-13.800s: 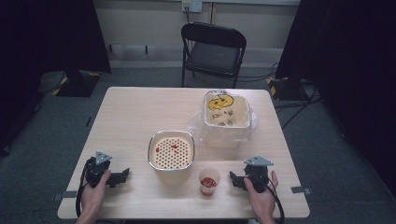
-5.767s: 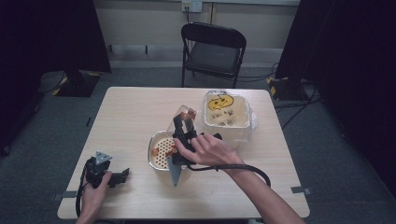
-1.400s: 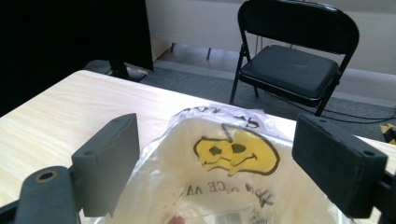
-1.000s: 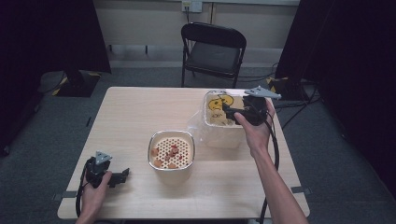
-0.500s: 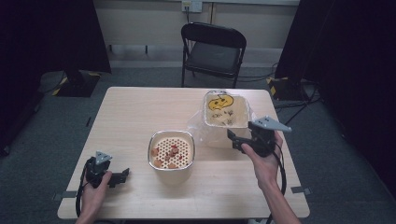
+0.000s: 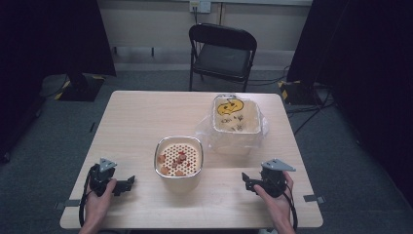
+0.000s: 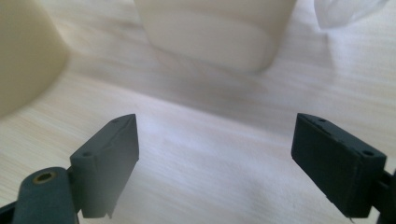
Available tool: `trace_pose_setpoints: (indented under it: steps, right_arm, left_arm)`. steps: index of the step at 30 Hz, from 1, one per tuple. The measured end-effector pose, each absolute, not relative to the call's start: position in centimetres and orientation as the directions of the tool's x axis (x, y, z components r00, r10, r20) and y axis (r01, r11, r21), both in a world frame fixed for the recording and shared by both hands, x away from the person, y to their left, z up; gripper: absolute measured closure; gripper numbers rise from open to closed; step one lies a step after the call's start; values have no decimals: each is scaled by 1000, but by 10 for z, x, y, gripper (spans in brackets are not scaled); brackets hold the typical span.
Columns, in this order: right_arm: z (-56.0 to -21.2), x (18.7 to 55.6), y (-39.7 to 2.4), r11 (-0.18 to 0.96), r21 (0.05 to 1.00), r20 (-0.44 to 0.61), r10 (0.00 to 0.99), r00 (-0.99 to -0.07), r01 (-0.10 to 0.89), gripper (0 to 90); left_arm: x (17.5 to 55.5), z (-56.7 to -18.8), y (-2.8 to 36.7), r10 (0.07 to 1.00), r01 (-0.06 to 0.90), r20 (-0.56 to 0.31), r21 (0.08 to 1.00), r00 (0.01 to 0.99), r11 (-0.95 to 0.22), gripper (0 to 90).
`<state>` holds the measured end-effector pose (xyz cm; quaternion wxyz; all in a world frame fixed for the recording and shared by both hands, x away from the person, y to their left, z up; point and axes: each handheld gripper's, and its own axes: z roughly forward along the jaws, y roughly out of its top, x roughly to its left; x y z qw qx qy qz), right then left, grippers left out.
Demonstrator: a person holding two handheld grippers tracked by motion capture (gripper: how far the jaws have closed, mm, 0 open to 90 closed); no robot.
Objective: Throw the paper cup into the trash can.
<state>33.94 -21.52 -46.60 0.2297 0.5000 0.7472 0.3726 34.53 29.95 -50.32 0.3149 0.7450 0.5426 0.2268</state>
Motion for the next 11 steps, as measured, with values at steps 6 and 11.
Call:
trace_pose_setpoints:
  steps: [6,11]
  right_arm:
    - [-494,345,-218,266,724,1,922,-387,637,156]
    - [-500,344,-219,267,736,-14,925,-380,622,130]
  left_arm:
    - [345,-503,299,951,666,-5,715,309,-213,0]
    - [345,-503,300,951,666,-5,715,310,-213,0]
